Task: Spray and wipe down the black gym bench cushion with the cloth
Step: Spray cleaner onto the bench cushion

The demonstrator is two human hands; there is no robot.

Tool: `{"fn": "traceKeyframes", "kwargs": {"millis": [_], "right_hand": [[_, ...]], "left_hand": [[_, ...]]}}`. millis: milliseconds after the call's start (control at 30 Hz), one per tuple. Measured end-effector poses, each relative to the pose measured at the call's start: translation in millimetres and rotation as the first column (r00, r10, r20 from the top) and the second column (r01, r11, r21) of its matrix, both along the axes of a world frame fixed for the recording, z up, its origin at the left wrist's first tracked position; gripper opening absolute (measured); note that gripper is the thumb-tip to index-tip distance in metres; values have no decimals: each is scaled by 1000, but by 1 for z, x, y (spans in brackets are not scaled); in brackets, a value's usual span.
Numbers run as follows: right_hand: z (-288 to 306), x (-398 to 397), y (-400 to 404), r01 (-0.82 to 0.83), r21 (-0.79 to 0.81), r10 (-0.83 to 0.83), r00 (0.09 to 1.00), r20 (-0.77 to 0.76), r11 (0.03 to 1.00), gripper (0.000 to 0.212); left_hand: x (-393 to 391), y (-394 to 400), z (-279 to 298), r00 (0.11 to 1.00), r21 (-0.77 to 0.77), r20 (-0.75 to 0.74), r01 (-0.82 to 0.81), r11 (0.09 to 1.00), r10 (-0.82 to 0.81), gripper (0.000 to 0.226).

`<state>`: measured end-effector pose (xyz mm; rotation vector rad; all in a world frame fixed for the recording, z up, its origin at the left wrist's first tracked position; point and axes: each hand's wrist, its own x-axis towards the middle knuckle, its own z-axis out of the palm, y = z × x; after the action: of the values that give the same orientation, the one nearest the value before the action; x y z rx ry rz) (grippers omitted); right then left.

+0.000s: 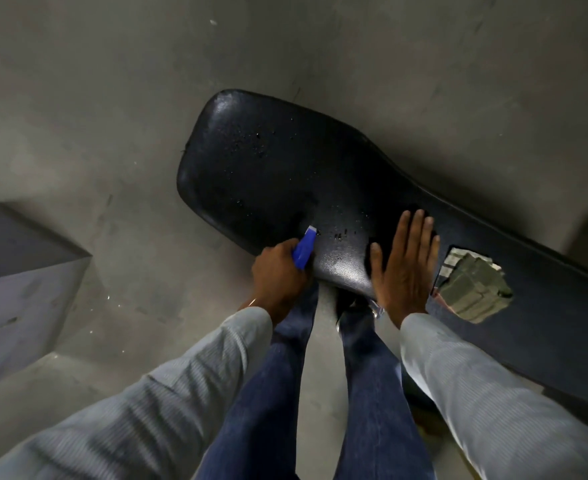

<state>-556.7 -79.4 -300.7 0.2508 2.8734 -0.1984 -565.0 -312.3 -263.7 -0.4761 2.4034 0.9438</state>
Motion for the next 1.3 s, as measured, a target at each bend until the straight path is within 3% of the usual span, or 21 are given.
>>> {"fn": "traceKeyframes", "kwargs": {"millis": [133, 333, 467, 600, 767, 867, 1000, 1100, 1300], "right_hand": [[-5, -10, 36, 130, 2, -130, 991, -17, 992, 71], [0, -5, 63, 47, -7, -47, 998, 43, 999, 68], [5, 13, 65, 64, 7, -64, 996, 59, 998, 68], [7, 33, 66, 43, 48, -47, 995, 88, 998, 69], [15, 48, 75, 347, 32, -349, 935, 64, 937, 72], [21, 55, 84, 443, 9, -440, 887, 140, 896, 75], [34, 51, 103, 436, -53, -412, 878, 243, 898, 80], [42, 41, 124, 415, -11, -388, 858, 336, 910, 88], [59, 39, 145, 422, -10, -382, 832, 402, 907, 54]], "left_hand": [[-16, 16, 2, 1000, 46, -29, 0, 999, 2, 21], [-20, 43, 9, 990, 7, -21, 141, 990, -141, 28], [-15, 60, 15, 914, -95, 63, 406, 909, -401, 35], [-2, 65, 12, 903, -80, 62, 430, 899, -426, 36], [2, 73, 15, 860, 23, 65, 505, 863, -505, 28], [-3, 83, 22, 854, 28, 15, 520, 854, -521, 18], [-12, 107, 35, 851, -14, -54, 522, 853, -522, 20], [-14, 122, 48, 885, -21, -106, 454, 891, -454, 20], [-11, 161, 87, 910, 177, -242, 382, 907, -336, 22]]}}
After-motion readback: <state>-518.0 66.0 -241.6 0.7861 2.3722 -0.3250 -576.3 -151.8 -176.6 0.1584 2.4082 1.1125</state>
